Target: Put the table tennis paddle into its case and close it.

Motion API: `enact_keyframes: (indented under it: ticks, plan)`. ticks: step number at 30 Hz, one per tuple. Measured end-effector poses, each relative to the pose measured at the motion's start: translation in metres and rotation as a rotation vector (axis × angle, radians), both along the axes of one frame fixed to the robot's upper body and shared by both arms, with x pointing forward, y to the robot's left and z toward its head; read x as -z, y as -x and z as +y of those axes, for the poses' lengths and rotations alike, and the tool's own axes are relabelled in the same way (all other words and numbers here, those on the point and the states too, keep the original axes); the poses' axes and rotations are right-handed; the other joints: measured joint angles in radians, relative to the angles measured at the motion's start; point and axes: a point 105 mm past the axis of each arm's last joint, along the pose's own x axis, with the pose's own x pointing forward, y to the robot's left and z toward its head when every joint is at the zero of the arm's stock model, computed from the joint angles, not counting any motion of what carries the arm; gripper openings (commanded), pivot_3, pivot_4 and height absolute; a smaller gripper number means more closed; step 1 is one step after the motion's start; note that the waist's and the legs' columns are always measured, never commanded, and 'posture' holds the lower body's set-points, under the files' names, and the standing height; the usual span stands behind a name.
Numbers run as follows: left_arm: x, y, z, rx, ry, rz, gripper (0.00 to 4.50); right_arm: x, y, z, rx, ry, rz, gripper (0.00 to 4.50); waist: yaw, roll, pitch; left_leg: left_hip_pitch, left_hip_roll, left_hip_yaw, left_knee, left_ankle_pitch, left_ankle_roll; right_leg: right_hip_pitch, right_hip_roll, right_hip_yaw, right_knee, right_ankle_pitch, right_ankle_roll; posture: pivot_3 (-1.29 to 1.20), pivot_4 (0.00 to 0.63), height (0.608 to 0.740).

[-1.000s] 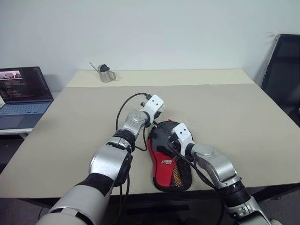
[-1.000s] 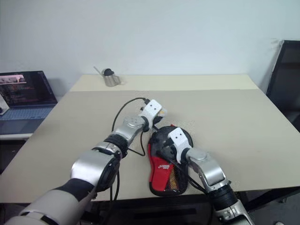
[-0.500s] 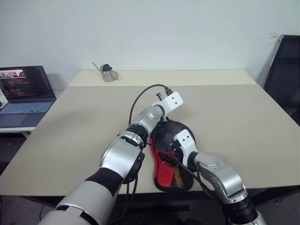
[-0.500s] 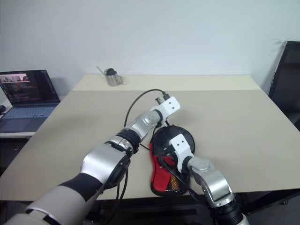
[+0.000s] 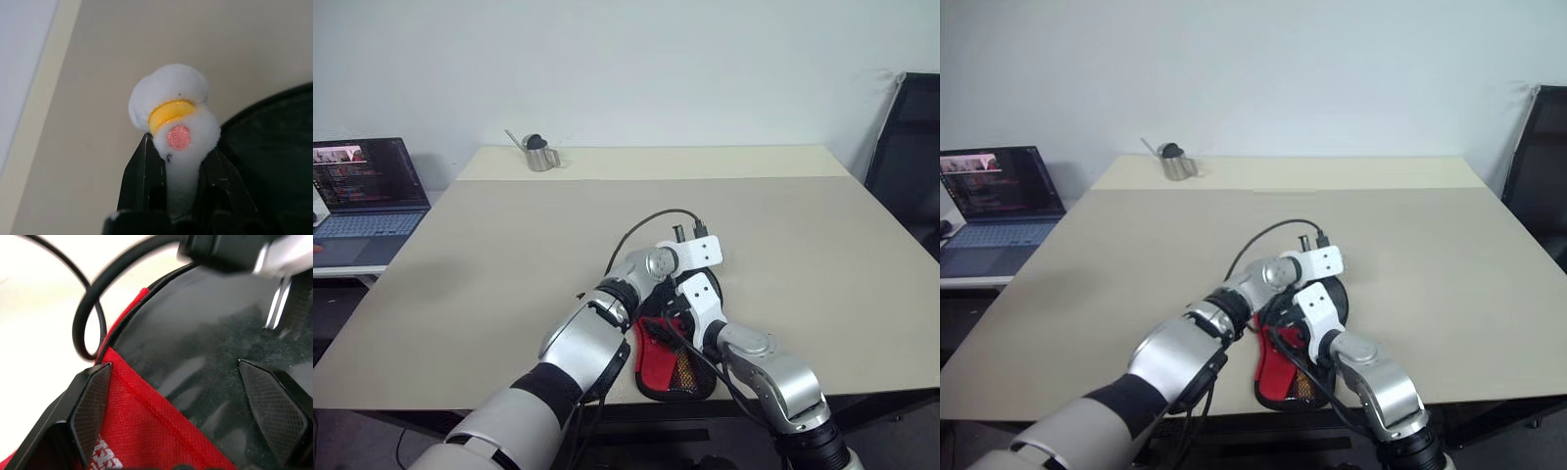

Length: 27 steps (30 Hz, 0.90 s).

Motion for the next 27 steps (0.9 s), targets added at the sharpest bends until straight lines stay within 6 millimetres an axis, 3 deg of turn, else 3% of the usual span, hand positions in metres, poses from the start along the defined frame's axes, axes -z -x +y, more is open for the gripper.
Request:
enact_keyframes:
  ticks: [8, 16, 21, 27]
  plan:
    - [-0.009, -0.006, 0.013, -0.04, 0.069, 0.027, 3.8, 0.001, -0.003, 0.005, -0.018, 0.001, 0.011, 4.5, -0.004, 0.0, -0.004, 0.001, 0.0, 0.0, 0.0, 0.0, 0.0, 0.0, 0.0, 0.0, 0.001, 0.0, 0.0, 0.0, 0.15, 0.74]
    - [-0.045, -0.015, 0.023, -0.026, 0.163, -0.023, 3.8, 0.0, -0.012, 0.01, -0.055, 0.013, 0.023, 4.5, -0.013, 0.001, -0.004, 0.003, 0.002, 0.0, 0.0, 0.0, 0.0, 0.001, 0.002, 0.001, 0.003, -0.001, 0.003, 0.0, 0.15, 0.74]
    - [-0.078, -0.022, 0.048, -0.018, 0.3, -0.054, 3.8, -0.001, -0.017, 0.011, -0.066, 0.01, 0.027, 4.5, -0.016, 0.001, -0.005, 0.003, 0.002, 0.0, 0.0, 0.001, 0.0, 0.001, 0.002, 0.001, 0.003, 0.0, 0.001, 0.0, 0.15, 0.74]
    - [-0.104, -0.014, 0.077, 0.09, 0.481, -0.014, 3.8, -0.004, -0.018, 0.008, -0.06, -0.025, 0.036, 4.5, -0.016, 0.001, -0.005, 0.002, 0.002, 0.0, 0.001, 0.001, 0.0, 0.0, 0.002, 0.001, 0.003, 0.001, -0.001, 0.0, 0.15, 0.74]
